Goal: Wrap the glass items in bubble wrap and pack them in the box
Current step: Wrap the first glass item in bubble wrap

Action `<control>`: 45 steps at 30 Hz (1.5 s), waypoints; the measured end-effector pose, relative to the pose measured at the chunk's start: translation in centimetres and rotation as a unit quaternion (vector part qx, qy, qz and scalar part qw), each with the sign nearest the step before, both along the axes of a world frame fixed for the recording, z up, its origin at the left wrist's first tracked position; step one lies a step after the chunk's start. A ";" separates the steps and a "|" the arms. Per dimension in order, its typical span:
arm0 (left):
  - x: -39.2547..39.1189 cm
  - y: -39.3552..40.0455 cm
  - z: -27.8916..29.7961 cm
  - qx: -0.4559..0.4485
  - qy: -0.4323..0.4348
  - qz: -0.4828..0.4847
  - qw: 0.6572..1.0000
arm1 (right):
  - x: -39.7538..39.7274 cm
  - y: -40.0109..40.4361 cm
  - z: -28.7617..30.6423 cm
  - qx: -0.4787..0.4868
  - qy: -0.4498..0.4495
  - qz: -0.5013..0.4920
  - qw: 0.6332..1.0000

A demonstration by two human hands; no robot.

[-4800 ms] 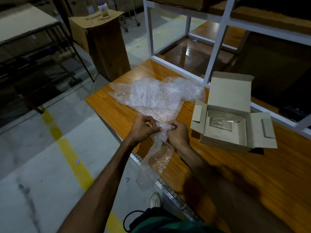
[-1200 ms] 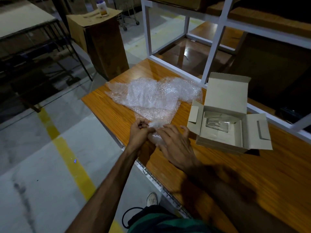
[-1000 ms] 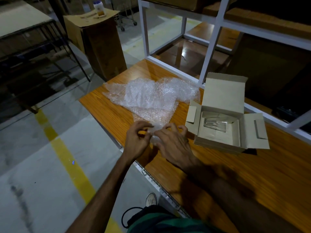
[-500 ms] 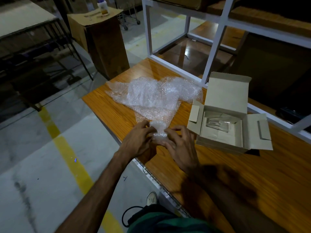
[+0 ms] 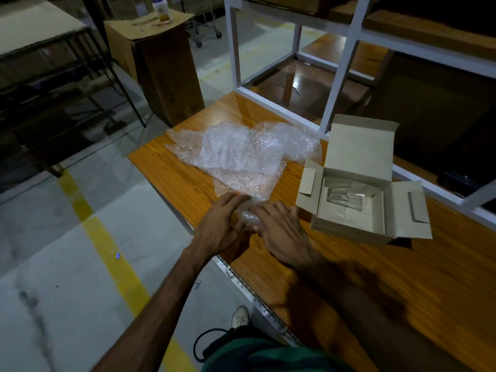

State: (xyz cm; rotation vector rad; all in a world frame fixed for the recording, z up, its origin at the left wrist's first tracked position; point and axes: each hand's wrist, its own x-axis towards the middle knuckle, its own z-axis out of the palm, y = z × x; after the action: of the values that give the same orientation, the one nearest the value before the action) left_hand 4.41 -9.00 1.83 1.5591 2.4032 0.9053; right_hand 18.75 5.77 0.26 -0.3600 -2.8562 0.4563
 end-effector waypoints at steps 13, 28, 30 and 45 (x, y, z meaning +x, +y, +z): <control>0.0 0.7 1.2 -0.116 0.104 -0.006 0.988 | 0.4 0.0 -0.1 -0.029 0.027 0.022 0.999; -0.2 0.9 1.5 -0.122 0.096 -0.024 0.988 | 1.8 -0.3 -3.5 -0.185 -0.054 -0.169 0.967; -0.2 0.9 1.7 -0.118 0.100 -0.028 0.988 | 1.6 -0.2 -3.3 -0.196 -0.033 -0.164 0.966; 0.2 0.9 1.4 -0.100 0.078 -0.032 0.991 | 1.0 -1.7 -2.6 -0.566 0.120 -0.240 0.779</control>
State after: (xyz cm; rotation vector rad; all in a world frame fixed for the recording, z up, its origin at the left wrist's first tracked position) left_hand 4.57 -8.13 3.24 1.6725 2.4415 0.5298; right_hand 19.79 4.07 -2.37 -1.0632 -1.7807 1.8730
